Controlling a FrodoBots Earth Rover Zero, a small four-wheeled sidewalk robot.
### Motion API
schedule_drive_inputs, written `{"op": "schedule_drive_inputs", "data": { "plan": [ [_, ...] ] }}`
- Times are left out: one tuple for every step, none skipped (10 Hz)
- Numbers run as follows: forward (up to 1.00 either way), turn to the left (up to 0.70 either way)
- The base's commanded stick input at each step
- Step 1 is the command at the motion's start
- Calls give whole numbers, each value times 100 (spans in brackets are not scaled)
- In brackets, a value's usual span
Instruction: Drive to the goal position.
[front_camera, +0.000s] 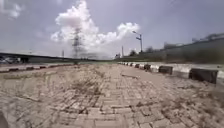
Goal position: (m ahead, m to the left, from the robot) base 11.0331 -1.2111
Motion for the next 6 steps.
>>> {"op": "schedule_drive_inputs", "data": {
  "plan": [
    [100,0],
    [100,0],
    [100,0],
    [100,0],
    [100,0],
    [100,0]
  ]
}}
